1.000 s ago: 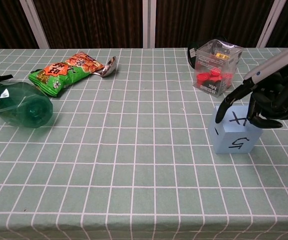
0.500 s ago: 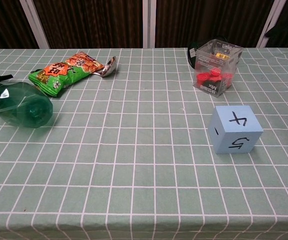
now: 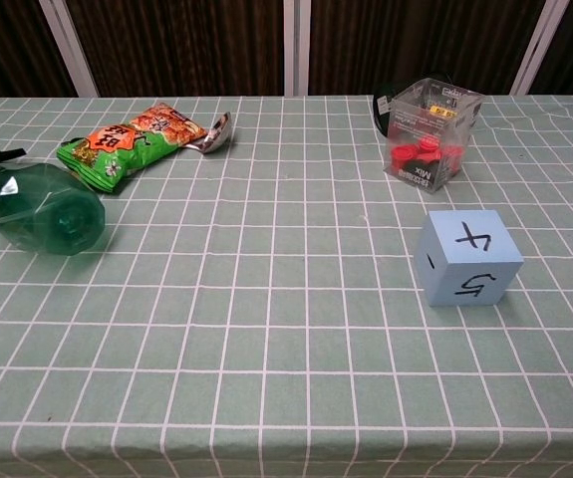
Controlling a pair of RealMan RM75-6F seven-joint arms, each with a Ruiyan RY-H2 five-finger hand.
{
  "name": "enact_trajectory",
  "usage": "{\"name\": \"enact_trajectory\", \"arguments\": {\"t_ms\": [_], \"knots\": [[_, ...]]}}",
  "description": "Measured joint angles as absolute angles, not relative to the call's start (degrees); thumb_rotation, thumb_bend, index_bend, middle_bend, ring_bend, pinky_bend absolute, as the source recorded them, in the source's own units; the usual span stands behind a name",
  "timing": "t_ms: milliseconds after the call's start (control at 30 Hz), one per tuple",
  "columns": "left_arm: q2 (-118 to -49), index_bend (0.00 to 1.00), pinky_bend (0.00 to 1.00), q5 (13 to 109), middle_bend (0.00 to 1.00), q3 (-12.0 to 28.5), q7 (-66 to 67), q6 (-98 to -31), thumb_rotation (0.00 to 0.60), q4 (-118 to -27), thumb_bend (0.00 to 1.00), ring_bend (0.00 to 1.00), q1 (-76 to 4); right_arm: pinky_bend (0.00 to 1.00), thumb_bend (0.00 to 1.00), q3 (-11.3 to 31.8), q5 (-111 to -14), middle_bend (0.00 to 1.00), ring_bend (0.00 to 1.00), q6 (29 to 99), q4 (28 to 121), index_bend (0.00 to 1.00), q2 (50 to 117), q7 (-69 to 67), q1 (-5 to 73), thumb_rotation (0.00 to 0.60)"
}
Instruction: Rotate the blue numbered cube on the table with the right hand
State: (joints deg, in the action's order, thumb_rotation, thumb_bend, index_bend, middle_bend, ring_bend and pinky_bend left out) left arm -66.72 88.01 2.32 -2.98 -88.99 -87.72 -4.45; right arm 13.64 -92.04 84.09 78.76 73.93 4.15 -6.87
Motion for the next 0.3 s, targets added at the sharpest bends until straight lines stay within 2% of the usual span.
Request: {"name": "enact_trajectory", "arguments": {"t_ms": [133,300], "knots": [[-67.8,0.03,0.04,88.5,0.0,2.1,-3.0,-89.2,0.6,-86.1,0.0,0.0,-4.3,0.0,0.0,11.2,-92.8,0.0,0.0,86.5,77.3,0.0,75.3,2.6,-7.3,0.6],[-67.6,0.03,0.04,88.4,0.0,1.7,-2.5,-87.5,0.6,-86.0,0.0,0.0,-4.7,0.0,0.0,9.8,-91.1,0.0,0.0,86.2,77.6,0.0,75.1,2.4,-7.0,0.6]]}}
